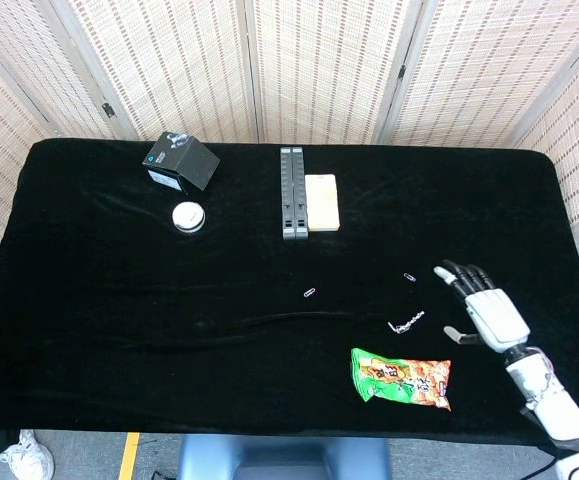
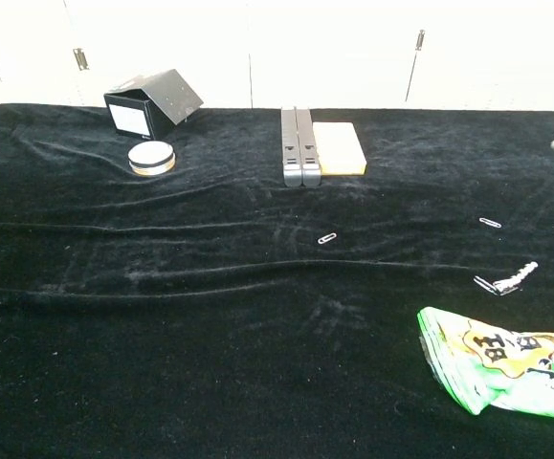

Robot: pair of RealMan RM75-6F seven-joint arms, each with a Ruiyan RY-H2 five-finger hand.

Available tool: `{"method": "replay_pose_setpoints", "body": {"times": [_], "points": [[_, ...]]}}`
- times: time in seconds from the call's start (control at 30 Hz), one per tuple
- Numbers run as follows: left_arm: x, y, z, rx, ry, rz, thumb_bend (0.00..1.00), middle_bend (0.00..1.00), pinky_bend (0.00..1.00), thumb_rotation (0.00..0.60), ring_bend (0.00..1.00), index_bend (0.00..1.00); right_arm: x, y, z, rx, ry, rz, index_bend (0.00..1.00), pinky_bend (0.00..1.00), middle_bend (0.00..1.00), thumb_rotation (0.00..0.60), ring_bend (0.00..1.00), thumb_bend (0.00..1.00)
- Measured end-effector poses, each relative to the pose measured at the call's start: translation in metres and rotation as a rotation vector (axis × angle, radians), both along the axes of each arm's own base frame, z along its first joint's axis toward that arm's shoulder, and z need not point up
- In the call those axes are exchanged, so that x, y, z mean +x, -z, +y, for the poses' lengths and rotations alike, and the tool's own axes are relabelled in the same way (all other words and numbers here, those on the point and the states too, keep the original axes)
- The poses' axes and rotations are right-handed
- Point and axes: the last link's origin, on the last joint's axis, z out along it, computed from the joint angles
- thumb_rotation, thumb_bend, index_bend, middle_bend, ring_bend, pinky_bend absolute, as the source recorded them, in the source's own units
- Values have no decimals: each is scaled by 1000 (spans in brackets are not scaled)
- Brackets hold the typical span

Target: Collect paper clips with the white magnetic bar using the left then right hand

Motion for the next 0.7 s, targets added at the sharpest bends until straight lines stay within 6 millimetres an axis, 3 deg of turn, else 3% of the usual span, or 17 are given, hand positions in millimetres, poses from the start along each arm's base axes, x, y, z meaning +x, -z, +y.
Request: {"method": "replay_pose_setpoints", "body": {"times": [0.17,0.4,0.7], "points": [[6,6,-1,-27,30,26,452,129,81,600,47,40,7,-23,18,-65,37,55,0,0,0,600,0,263],[20,19,-5,-94,88,53,452,129,80,600,47,78,9,-51,60,-214,104,93,0,0,0,600,0,263],[29,25,-13,-108,118,81,451,129,75,600,47,79,12,-54,76,-235,85,101,0,0,0,600,0,263]]}}
